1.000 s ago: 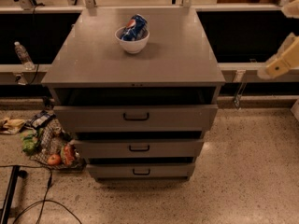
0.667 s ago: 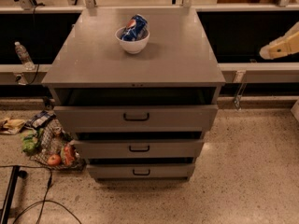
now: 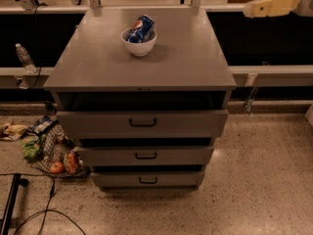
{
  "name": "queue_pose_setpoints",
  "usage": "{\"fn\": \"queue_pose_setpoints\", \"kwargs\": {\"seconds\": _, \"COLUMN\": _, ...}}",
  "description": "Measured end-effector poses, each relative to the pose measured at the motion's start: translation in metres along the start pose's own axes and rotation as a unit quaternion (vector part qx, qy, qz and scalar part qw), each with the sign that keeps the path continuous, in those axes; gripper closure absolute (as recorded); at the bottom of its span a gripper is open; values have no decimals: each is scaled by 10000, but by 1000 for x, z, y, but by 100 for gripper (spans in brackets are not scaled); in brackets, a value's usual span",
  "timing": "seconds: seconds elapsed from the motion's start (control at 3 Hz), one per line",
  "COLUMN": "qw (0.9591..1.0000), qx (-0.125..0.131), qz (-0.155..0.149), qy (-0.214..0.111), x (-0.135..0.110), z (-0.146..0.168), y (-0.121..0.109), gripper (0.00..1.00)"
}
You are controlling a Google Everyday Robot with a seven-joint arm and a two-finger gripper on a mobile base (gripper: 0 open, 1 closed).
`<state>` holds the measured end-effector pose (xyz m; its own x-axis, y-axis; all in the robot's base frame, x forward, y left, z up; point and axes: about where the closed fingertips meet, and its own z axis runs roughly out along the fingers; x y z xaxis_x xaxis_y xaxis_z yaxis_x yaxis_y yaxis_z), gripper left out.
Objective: Pick pepsi can from white bowl and place on counter
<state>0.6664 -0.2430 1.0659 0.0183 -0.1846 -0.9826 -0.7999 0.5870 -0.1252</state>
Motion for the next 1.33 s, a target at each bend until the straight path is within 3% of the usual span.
{"fn": "queue_pose_setpoints", "kwargs": {"seconds": 0.33, "qw": 9998, "qx": 110, "qz": -149, "qy": -72, "x": -14, "z": -8, "y": -5, "gripper": 0}}
{"fn": "queue_pose_setpoints", "kwargs": {"seconds": 0.67, "qw": 9999, "qx": 93, "qz": -132, "qy": -54, "x": -12, "z": -6, "y": -4, "gripper": 0}}
{"fn": "queue_pose_setpoints", "kwargs": {"seconds": 1.0, "qw": 9983, "qx": 382, "qz": 406, "qy": -142, "x": -2, "z": 13, "y": -13, "gripper": 0}}
{"fn": "queue_pose_setpoints", "kwargs": {"seconds": 1.33, "qw": 9843, "qx": 744, "qz": 1599, "qy": -45, "x": 40, "z": 55, "y": -18, "gripper": 0}}
